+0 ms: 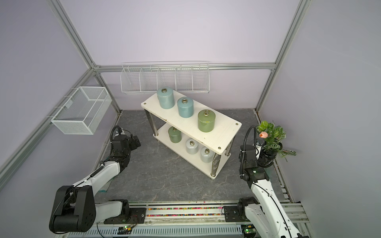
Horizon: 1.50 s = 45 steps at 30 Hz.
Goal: Remove the tea canisters from the shelf
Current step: Pick up the tea canister from the shelf.
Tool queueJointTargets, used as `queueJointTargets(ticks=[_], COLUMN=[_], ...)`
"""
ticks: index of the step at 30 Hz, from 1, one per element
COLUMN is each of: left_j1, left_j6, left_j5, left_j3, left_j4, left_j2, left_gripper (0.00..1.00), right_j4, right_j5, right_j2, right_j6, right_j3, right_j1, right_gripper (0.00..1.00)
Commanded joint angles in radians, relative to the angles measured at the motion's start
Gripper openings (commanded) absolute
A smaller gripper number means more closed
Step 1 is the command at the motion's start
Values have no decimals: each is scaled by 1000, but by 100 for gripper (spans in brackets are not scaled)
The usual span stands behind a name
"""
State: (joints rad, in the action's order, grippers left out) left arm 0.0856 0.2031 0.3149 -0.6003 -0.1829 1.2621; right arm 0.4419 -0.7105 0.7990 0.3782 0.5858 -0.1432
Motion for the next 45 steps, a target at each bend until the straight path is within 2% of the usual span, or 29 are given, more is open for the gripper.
queueJointTargets(ticks=[1, 8, 10, 20, 31, 36, 40, 45], left_j1=[3, 2, 3, 3, 4, 5, 4, 5], left_j6=[27, 51, 56, 46, 35, 28, 26, 29], left_j5=[-40, -73, -84, -134, -149, -152, -158, -172], left_j3=[-44, -69, -71, -85, -87, -90, -92, -94], left_j4=[42, 77, 77, 75, 73, 74, 75, 79], left_j2=[-30, -61, -60, -44, -54, -54, -55, -64], left_gripper=[100, 100, 100, 100, 100, 100, 100, 100], right_j4=[138, 224, 252, 314, 164, 24, -15, -28], right_j5=[-20, -48, -69, -325, -415, -408, -405, -337], right_j2=[8, -15, -25, -5, 66, 123, 172, 194], right_j6=[67, 103, 121, 120, -73, -225, -295, -359], right_j3=[61, 107, 124, 274, 441, 504, 573, 635], right_j1=[-19, -55, -102, -194, -224, -231, -234, -238], right_gripper=[89, 89, 89, 89, 89, 89, 89, 89])
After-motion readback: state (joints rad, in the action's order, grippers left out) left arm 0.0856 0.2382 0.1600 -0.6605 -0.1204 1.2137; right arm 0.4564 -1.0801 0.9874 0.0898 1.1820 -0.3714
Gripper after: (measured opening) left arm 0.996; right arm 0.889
